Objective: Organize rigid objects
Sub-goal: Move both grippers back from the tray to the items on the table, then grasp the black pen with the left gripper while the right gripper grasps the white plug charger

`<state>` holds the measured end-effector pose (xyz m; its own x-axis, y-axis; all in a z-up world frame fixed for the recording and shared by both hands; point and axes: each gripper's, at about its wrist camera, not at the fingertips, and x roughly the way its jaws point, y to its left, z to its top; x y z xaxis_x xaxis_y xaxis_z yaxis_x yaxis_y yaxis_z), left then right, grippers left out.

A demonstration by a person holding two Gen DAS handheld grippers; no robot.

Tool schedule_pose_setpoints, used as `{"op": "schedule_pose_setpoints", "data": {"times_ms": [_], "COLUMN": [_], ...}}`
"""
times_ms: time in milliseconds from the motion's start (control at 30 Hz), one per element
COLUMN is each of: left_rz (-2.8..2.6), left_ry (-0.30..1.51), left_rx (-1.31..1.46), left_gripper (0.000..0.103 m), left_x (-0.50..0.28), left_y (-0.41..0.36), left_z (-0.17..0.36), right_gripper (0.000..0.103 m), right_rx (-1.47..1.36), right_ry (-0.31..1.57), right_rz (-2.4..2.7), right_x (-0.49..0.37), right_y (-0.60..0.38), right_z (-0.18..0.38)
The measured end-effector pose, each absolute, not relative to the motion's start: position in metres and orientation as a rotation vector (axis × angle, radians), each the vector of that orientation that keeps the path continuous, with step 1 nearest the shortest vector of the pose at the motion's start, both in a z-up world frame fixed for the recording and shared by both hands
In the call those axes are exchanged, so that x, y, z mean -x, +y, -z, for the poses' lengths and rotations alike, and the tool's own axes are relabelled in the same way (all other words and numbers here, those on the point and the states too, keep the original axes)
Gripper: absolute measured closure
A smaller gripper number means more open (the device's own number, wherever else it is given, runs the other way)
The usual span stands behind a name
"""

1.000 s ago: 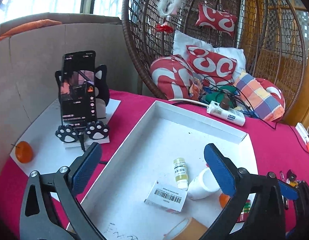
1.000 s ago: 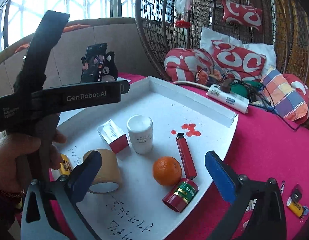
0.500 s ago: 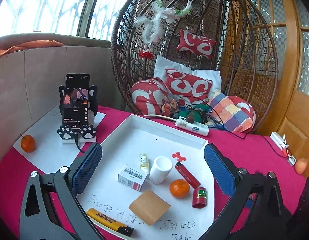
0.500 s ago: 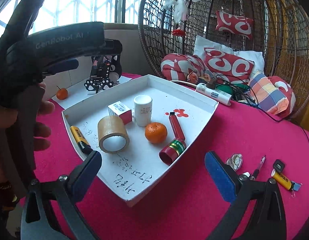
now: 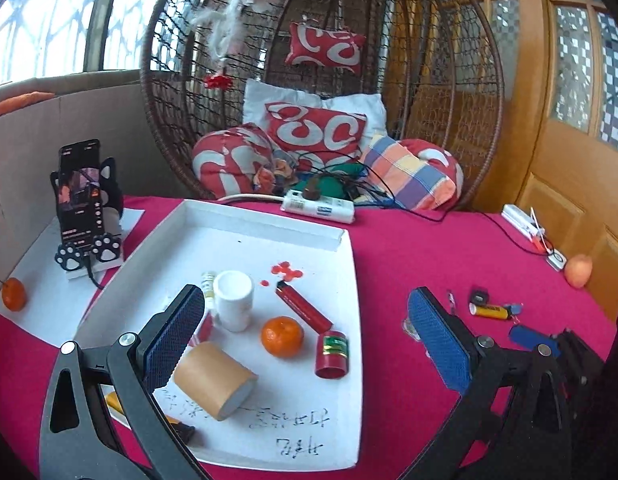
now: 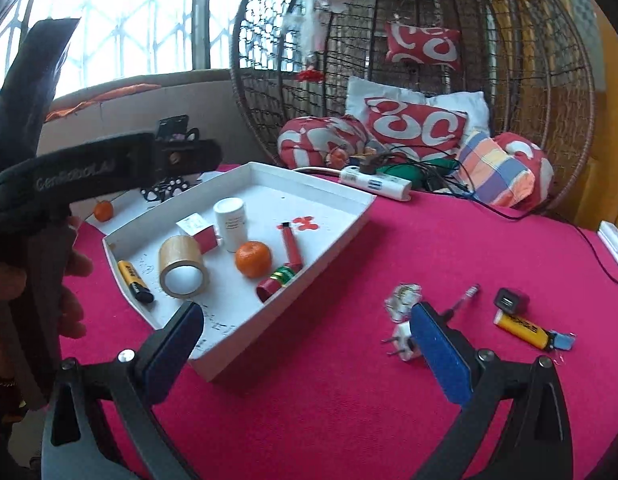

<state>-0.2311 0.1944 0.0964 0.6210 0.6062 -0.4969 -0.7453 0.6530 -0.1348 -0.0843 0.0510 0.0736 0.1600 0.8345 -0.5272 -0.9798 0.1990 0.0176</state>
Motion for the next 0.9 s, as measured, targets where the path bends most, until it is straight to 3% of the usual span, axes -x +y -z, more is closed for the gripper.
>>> {"op": "schedule_pose_setpoints", "data": {"times_ms": [267, 533, 600, 667, 733, 900], "left_rz": [-0.502, -0.347, -0.349, -0.352, -0.346, -0.333], "left_ry": [0.606, 0.821, 0.864, 0.909, 0.949, 1.014], "left_rx": [0.268, 0.212, 0.204, 0.184, 0.158, 0.064], "left_gripper": [0.0, 0.0, 0.006, 0.027, 0.037, 0.041], "left_x": [0.151, 0.059, 0.042, 0.027, 0.015, 0.0], "left_y": [0.178, 0.167, 0.17, 0.173, 0.174, 0.167], "left_z": [-0.085, -0.053, -0.045, -0.037, -0.029, -0.017], "right_gripper": [0.0, 0.0, 0.0, 0.0, 0.0, 0.0], "right_rx": [0.2, 0.016, 0.017, 0.014, -0.001, -0.106], "right_ry": [0.545, 0.689, 0.71, 0.731, 0.754, 0.849], "right_rz": [-1.057, -0.991, -0.999, -1.001, -1.006, -0.977], "right_x": [-0.026, -0.071, -0.072, -0.074, -0.077, -0.095], "right_y": [-0.029, -0.06, -0.057, -0.056, -0.057, -0.069], "right_z": [-0.063, -0.05, -0.047, -0.045, -0.042, -0.03]}}
